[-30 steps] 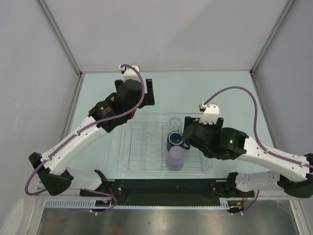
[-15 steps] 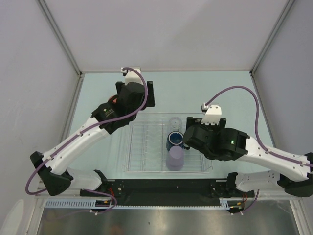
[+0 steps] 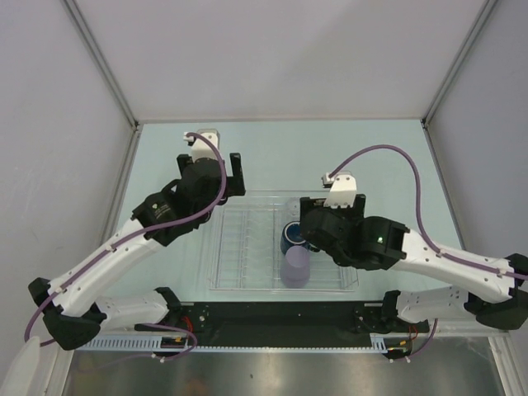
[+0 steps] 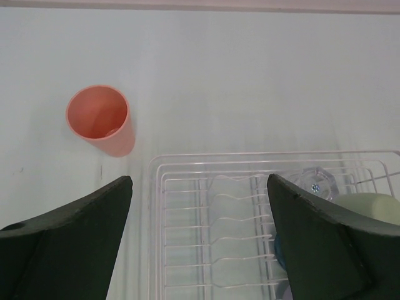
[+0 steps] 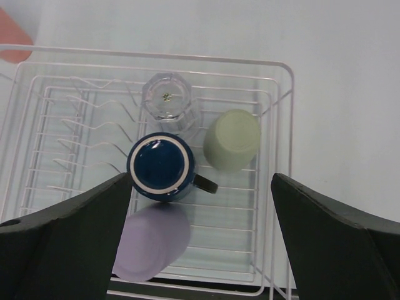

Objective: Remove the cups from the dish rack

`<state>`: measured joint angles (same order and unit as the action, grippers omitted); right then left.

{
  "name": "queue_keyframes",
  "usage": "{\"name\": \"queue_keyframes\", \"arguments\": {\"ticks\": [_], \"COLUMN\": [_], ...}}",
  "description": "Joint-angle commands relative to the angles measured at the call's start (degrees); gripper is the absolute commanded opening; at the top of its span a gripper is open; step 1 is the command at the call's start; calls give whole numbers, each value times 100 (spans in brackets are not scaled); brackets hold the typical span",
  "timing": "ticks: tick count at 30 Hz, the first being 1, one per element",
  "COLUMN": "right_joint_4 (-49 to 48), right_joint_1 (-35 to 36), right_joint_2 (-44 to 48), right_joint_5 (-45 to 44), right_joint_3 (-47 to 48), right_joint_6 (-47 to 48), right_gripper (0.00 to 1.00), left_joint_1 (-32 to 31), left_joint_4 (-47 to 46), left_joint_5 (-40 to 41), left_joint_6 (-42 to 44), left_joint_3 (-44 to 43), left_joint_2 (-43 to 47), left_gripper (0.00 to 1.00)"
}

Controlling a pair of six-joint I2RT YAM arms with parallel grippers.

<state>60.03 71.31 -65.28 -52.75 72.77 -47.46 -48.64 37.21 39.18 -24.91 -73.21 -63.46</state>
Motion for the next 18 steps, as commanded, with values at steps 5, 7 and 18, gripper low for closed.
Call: {"name": "queue_keyframes", "arguments": {"ticks": [5, 7, 18], "right_joint_4": [-721, -695, -695], "right_joint_1": [524, 621, 1209], "right_joint_2": [-600, -653, -1004], "right_joint_5": [160, 160, 327], "right_joint_3": [-457, -518, -712], "right_joint_6": [-245, -482, -1116], "right_gripper": [100, 100, 100], "left_joint_1": [-58, -75, -154], "left_joint_4": [164, 172, 216], "left_joint_5": [-77, -103, -130], "left_joint_6": [-330, -339, -471], "left_joint_3": [316, 351, 562], "left_joint_2": [255, 273, 405], "left_gripper": [95, 95, 95]}}
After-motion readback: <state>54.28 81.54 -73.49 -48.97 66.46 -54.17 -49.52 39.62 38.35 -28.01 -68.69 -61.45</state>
